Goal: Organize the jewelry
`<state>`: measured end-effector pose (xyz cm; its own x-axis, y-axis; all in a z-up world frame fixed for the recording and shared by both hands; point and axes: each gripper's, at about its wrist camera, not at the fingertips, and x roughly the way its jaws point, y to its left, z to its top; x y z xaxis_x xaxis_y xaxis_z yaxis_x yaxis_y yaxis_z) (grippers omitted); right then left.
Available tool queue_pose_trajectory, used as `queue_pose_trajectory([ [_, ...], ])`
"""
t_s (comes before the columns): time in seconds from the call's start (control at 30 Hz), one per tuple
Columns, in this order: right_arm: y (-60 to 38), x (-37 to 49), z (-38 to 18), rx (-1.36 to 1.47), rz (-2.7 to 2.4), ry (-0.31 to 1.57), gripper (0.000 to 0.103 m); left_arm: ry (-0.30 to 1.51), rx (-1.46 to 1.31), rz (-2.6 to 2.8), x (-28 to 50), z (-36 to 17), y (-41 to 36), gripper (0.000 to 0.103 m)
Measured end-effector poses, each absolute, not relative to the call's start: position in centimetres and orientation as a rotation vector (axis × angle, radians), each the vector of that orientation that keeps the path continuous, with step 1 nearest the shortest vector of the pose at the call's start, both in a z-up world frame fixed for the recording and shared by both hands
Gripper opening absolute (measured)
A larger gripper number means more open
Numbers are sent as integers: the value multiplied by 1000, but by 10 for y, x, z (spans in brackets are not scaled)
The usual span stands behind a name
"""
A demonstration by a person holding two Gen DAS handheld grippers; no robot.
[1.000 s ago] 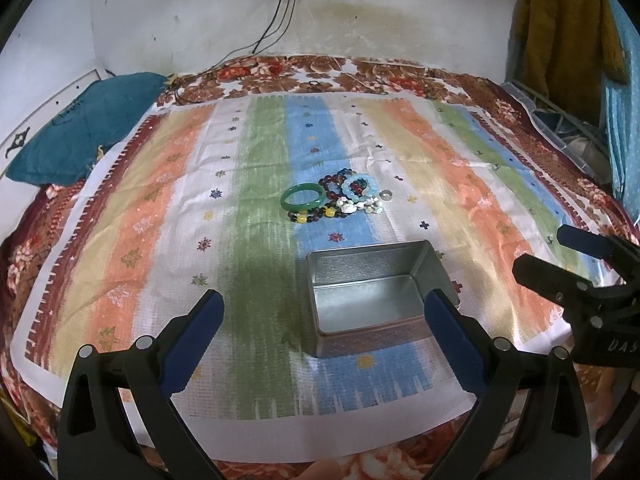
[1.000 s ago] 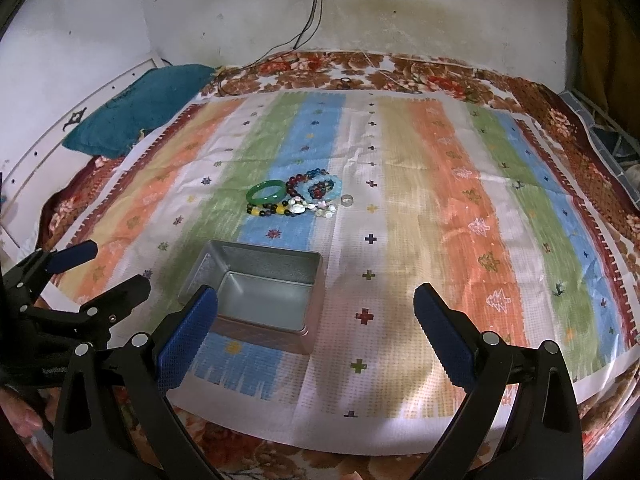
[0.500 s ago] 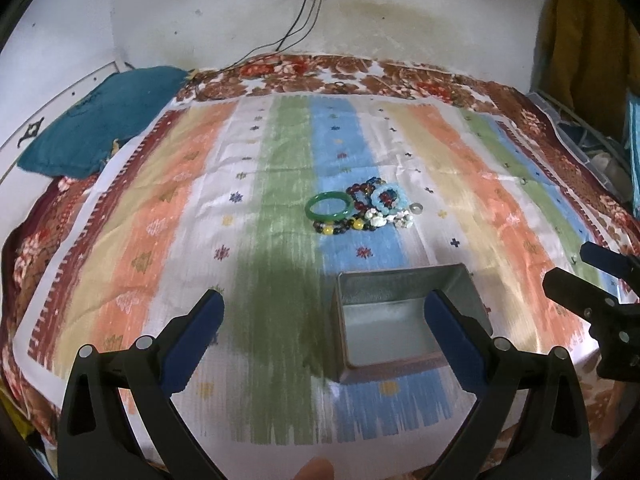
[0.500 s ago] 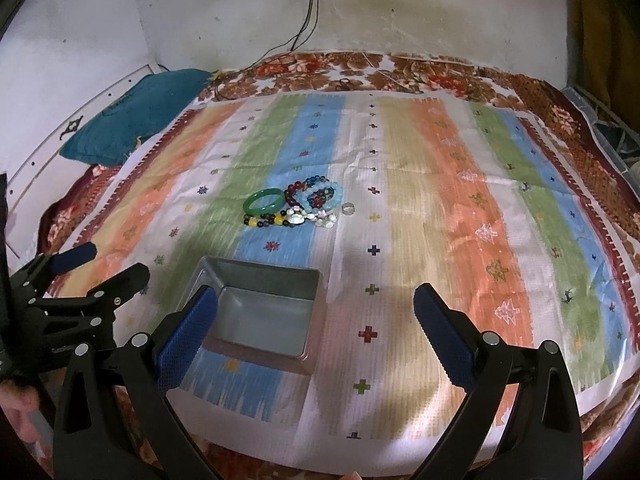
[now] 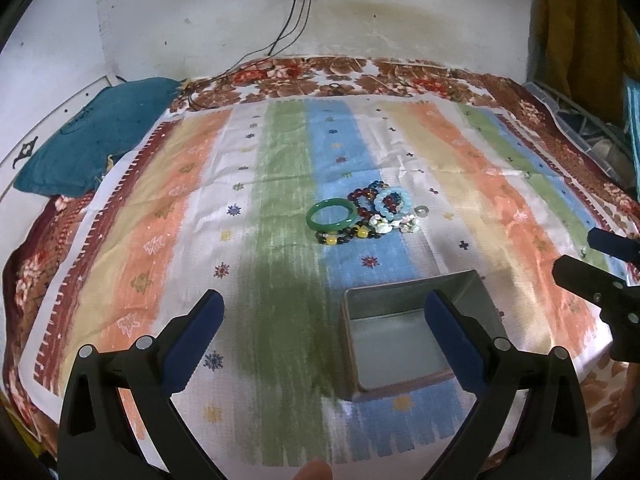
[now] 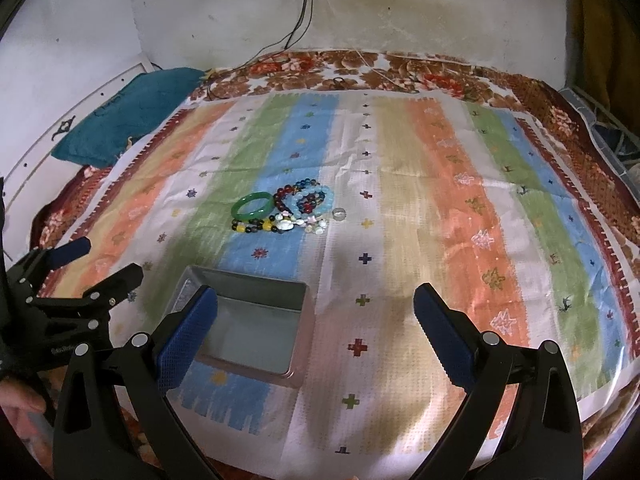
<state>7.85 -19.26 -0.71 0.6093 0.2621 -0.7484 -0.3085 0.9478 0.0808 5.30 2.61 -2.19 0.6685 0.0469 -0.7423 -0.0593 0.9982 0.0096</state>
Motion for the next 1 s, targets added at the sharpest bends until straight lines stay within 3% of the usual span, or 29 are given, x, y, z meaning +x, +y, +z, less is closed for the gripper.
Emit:
queue_pose_trajectory([
  [1.0, -182, 144, -21, -66, 291, 928, 99, 988, -127, 87, 133, -52, 59, 98],
])
